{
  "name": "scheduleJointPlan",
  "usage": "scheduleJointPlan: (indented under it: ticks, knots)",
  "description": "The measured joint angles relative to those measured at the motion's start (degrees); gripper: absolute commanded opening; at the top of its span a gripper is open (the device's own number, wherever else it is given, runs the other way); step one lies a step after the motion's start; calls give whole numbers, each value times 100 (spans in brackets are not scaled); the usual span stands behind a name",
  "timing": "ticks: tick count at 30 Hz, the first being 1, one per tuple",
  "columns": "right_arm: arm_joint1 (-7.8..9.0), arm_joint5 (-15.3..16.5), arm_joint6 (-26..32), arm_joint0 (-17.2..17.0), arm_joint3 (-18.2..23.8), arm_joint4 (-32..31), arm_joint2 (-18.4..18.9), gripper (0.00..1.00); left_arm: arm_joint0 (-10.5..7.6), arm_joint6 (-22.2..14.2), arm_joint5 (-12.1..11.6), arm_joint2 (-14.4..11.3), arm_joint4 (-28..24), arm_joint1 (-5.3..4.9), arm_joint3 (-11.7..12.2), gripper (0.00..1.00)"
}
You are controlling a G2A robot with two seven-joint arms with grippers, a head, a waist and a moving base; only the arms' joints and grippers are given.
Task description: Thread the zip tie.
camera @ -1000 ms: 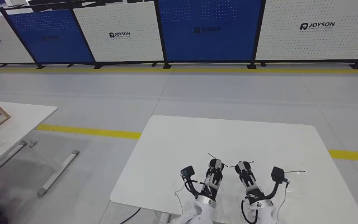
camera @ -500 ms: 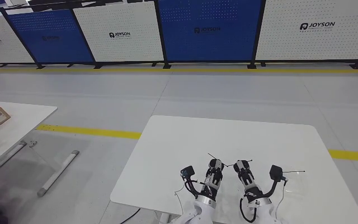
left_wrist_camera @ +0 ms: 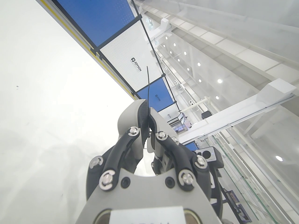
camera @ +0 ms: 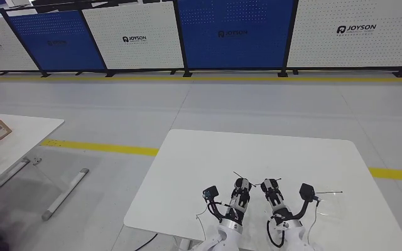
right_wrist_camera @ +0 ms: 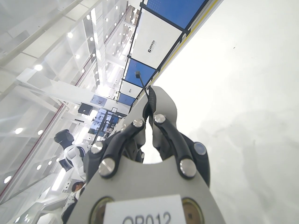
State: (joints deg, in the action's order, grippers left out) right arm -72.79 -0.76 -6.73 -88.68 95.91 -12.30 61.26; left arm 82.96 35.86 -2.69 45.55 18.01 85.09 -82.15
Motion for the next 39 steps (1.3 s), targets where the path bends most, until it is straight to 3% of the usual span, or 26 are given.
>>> scheduleJointPlan:
  ticks: [11,19,27,39]
  knots:
    - [-31,158,24,-70,19,39,62,0,1,-2,7,4,1,0,1,0]
    - [-31,138,20,-67,12,8,64,0,46,276,366,-31,213,59,-32,0]
    - [-56,76,21,-37,-83,-279,11,0,67,255,320,-75,184,83,-61,0]
    - [-83,150,189,5,-135,-2,98,0,67,256,321,-75,186,83,-61,0]
